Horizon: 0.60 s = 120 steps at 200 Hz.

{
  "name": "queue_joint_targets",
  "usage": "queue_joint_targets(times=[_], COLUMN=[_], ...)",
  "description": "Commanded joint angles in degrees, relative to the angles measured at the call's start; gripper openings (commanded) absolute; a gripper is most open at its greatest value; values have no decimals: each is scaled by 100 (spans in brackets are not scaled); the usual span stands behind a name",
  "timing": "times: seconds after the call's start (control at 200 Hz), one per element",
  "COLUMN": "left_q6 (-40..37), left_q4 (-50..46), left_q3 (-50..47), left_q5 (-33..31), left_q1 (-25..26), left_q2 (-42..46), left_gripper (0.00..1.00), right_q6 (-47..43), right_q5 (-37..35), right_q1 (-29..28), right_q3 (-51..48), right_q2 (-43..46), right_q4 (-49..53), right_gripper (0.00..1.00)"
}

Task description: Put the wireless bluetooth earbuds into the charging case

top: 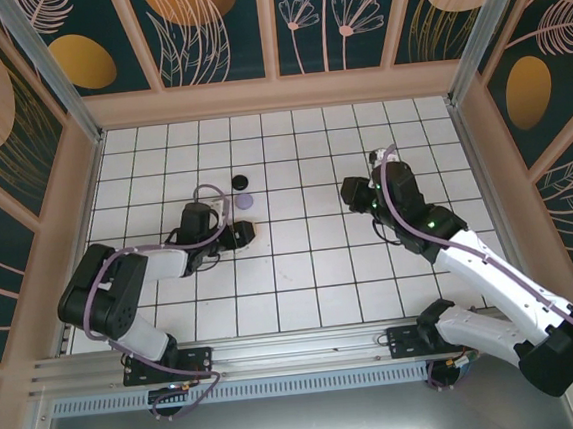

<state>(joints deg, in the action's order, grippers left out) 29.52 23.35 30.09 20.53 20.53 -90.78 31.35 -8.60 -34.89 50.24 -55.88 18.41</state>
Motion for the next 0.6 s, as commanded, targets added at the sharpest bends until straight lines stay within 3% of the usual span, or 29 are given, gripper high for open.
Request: queue_joint_targets(times=[0.0,0.18,0.215,0.25,0.355,0.395,0.45,0.475,0.596], left_q6=[-111,-224,-270,-341,-524,-597,-707,-754,-1124], left_q4=[-937,-1554,-1685,-1799,-2098,-2186,-2210,-2170,-1408], left_q3=[130,338,393,454,685,771,836,836,489], left_q5=[-519,-775,-843,-931,-1413,-1664,-2057,-2267,-3023], left_q1=[-185,-408,-463,-518,-581,-579,-579,-585,-577], left_q2=[258,699,817,954,1471,1679,1984,2132,2919], left_gripper=[74,79,79,81,86,89,91,98,99], right_q6=[-172,-256,-290,-325,-492,-622,-782,-820,-1100], right_q5=[-65,-69,-92,-142,-357,-415,-636,-816,-1540], right_q1=[67,144,169,208,325,579,795,893,1468], right_q3=[263,419,441,478,621,666,693,688,351], right_q2=[-9,-45,-57,-68,-69,-69,-100,-130,-235], right_q4=[151,231,254,290,425,417,380,340,-262], right_gripper=[31,34,38,48,90,98,99,99,99])
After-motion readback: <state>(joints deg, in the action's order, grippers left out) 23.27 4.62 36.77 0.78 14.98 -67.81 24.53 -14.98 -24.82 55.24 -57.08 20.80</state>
